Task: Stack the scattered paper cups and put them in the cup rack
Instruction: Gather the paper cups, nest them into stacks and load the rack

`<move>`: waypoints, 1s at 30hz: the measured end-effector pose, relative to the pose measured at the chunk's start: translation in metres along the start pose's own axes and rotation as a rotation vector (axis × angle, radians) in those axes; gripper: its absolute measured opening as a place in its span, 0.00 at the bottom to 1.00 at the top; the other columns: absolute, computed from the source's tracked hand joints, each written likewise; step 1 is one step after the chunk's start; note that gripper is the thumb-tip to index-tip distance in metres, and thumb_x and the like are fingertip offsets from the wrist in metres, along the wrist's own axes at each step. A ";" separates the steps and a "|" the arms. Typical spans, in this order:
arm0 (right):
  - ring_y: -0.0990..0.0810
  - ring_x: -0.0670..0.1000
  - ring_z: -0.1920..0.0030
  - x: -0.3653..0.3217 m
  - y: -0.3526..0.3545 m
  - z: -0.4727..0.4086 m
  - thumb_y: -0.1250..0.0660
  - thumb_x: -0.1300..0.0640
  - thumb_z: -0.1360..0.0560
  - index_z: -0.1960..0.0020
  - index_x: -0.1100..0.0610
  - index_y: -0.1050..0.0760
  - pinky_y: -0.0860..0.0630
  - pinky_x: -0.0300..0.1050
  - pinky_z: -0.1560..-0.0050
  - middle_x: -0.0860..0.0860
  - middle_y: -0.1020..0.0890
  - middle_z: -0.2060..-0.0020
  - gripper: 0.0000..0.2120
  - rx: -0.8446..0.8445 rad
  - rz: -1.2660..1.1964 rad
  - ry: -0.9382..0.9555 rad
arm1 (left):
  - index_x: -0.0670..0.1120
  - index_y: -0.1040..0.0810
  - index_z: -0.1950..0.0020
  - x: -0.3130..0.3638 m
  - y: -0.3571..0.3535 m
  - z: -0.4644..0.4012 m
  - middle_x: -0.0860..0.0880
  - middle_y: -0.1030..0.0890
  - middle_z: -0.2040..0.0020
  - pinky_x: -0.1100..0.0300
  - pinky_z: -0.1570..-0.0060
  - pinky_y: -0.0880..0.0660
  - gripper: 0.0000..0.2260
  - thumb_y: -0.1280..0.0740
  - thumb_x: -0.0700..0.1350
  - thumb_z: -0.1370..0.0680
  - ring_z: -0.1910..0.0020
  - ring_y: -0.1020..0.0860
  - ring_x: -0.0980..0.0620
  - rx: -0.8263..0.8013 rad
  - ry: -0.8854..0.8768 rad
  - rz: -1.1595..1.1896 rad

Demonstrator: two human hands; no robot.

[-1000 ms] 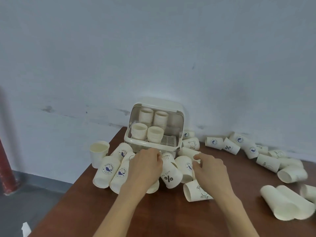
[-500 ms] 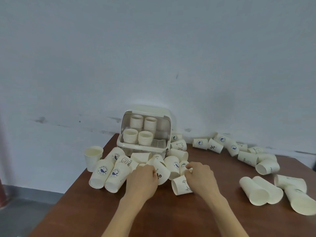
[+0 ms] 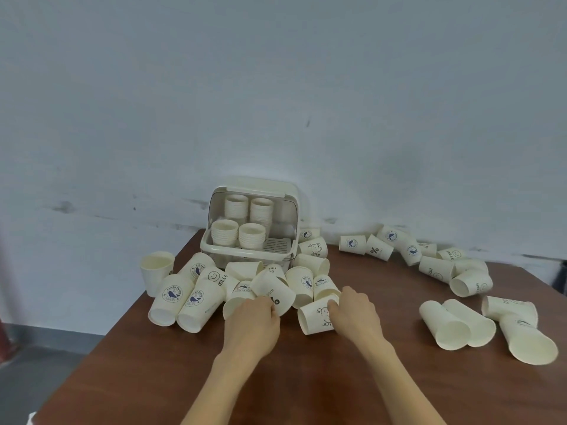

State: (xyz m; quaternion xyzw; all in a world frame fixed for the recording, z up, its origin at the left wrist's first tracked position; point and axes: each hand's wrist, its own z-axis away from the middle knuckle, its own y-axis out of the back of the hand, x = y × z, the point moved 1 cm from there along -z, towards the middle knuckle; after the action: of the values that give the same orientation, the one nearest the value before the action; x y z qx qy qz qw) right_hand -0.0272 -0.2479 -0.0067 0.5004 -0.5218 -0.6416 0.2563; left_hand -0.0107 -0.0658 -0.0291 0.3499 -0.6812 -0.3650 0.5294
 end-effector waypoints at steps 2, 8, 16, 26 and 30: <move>0.24 0.59 0.45 0.001 -0.005 -0.003 0.44 0.50 0.20 0.44 0.60 0.31 0.32 0.47 0.55 0.57 0.24 0.46 0.14 -0.015 -0.006 -0.024 | 0.51 0.23 0.48 0.000 -0.004 0.002 0.51 0.22 0.52 0.57 0.59 0.30 0.11 0.44 0.49 0.21 0.51 0.24 0.49 -0.021 0.010 0.022; 0.24 0.59 0.44 0.004 -0.021 -0.003 0.43 0.48 0.21 0.39 0.60 0.30 0.29 0.48 0.52 0.57 0.24 0.44 0.18 -0.063 -0.065 -0.073 | 0.51 0.22 0.49 -0.007 -0.009 0.008 0.53 0.22 0.52 0.57 0.59 0.32 0.11 0.44 0.48 0.21 0.52 0.24 0.49 -0.023 0.035 0.023; 0.25 0.59 0.52 0.001 -0.027 0.006 0.43 0.54 0.25 0.41 0.54 0.30 0.30 0.47 0.57 0.54 0.23 0.51 0.14 -0.020 -0.153 -0.030 | 0.52 0.24 0.42 -0.018 -0.008 0.017 0.49 0.22 0.45 0.57 0.51 0.30 0.12 0.44 0.47 0.20 0.46 0.24 0.46 -0.032 0.106 0.031; 0.29 0.54 0.58 -0.021 -0.008 0.029 0.42 0.55 0.22 0.54 0.53 0.26 0.32 0.46 0.59 0.48 0.25 0.60 0.07 0.105 -0.193 0.148 | 0.47 0.27 0.43 -0.021 -0.023 0.003 0.48 0.23 0.45 0.56 0.51 0.30 0.13 0.43 0.54 0.19 0.45 0.23 0.46 0.038 0.212 0.038; 0.27 0.55 0.55 -0.028 -0.002 0.035 0.42 0.55 0.23 0.49 0.51 0.24 0.32 0.46 0.58 0.50 0.22 0.55 0.08 0.140 -0.171 0.183 | 0.47 0.27 0.39 -0.019 -0.032 -0.007 0.49 0.23 0.43 0.57 0.51 0.29 0.14 0.42 0.54 0.19 0.44 0.23 0.48 0.051 0.227 0.000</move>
State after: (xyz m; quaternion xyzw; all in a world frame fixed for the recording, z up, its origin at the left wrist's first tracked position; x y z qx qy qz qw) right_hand -0.0486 -0.2085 0.0009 0.6163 -0.4950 -0.5747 0.2117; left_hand 0.0024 -0.0657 -0.0641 0.4024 -0.6258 -0.3056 0.5941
